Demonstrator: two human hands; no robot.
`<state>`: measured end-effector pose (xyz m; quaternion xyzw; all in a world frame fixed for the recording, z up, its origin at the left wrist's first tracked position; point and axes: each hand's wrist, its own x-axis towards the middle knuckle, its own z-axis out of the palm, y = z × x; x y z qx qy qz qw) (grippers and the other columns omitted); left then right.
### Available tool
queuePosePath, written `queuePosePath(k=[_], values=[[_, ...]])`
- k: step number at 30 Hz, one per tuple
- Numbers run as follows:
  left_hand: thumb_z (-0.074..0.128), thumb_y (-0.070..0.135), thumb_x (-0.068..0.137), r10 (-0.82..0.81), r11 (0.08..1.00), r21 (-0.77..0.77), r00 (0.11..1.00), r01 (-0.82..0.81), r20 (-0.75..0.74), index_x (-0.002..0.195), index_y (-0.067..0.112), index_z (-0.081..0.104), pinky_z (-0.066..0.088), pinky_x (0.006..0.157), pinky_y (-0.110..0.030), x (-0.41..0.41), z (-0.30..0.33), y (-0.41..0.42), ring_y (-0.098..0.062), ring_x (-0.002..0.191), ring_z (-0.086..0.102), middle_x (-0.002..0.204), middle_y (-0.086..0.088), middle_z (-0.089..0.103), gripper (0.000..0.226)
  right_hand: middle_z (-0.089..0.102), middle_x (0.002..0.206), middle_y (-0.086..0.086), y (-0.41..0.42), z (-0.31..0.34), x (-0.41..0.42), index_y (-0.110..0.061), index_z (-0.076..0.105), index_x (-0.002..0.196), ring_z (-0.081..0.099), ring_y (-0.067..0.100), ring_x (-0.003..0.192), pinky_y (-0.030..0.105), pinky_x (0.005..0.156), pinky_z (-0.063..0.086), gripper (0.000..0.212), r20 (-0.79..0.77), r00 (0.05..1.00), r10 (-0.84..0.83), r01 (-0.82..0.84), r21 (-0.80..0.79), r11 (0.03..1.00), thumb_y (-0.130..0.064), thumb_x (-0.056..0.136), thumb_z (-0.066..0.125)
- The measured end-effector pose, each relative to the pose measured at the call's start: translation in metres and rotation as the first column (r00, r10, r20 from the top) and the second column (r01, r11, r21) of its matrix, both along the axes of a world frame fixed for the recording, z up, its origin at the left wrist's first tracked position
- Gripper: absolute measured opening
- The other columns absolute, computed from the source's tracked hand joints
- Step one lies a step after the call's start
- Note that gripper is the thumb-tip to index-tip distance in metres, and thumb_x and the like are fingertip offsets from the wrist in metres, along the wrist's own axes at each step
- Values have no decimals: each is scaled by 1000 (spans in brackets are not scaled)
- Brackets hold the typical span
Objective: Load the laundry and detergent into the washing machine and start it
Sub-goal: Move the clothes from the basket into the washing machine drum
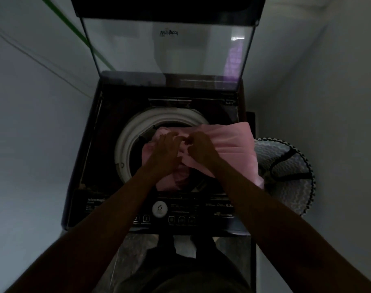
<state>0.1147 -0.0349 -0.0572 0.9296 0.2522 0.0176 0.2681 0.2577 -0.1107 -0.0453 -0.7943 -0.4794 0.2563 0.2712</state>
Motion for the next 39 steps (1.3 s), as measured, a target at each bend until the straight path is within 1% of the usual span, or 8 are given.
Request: queuePosePath(k=[7,11,15,20,23,25,30,39], values=[[61,45,81,-125,992,-13,986,127,113,148,11,35,26,114,-47,72,2,-30,-35,140,29,153,-18,30,80,40,127,12,-49,33,77,-25,44,133,40,35,116,46,90,40,79,513,847,-137,221,-105,970,-18,62,77],[77,37,73,-190,981,-3,967,193,171,151,19,28,18,118,-38,120,5,-67,-27,146,19,160,-15,14,94,32,142,16,-89,14,113,-29,23,150,40,39,126,52,101,41,106,122,923,-366,384,-193,903,-33,64,85],[74,17,79,-275,960,-42,959,278,66,153,8,13,13,121,-46,150,5,-78,-33,149,3,160,-20,4,96,47,136,20,-92,-3,100,-6,33,143,52,38,117,47,96,45,76,-100,904,-415,411,-56,910,-25,80,72],[63,17,88,-300,950,-84,954,301,13,154,20,10,25,119,-40,151,-3,-65,-27,150,6,163,-9,3,84,51,113,20,-84,0,89,-23,42,109,55,39,99,50,80,51,17,-107,866,-489,494,24,869,-29,96,52],[54,24,96,-236,968,-65,969,241,76,150,25,32,39,105,-18,153,6,-69,-8,136,39,151,4,37,58,56,104,15,-79,-4,85,-22,35,101,62,35,87,47,69,54,29,-88,787,-610,614,14,790,-49,95,43],[45,37,101,-182,982,-20,976,186,120,134,25,55,42,77,0,158,14,-79,10,100,60,116,19,60,36,54,103,11,-81,-9,82,-12,40,108,61,31,85,37,62,45,37,40,807,-589,589,20,808,-47,97,41],[71,12,81,-54,996,-52,951,73,304,134,6,52,38,109,-27,144,-9,-71,-15,123,53,133,-5,58,56,60,98,15,-91,1,78,-6,50,107,66,32,79,31,57,36,27,406,819,-406,440,12,898,-31,102,41],[60,25,81,145,989,-61,898,-131,415,84,4,66,41,67,-22,117,18,-51,-10,72,53,78,-8,66,22,63,111,17,-48,52,81,-11,59,99,62,36,104,39,83,52,22,93,962,-258,271,-172,947,-30,88,58]])
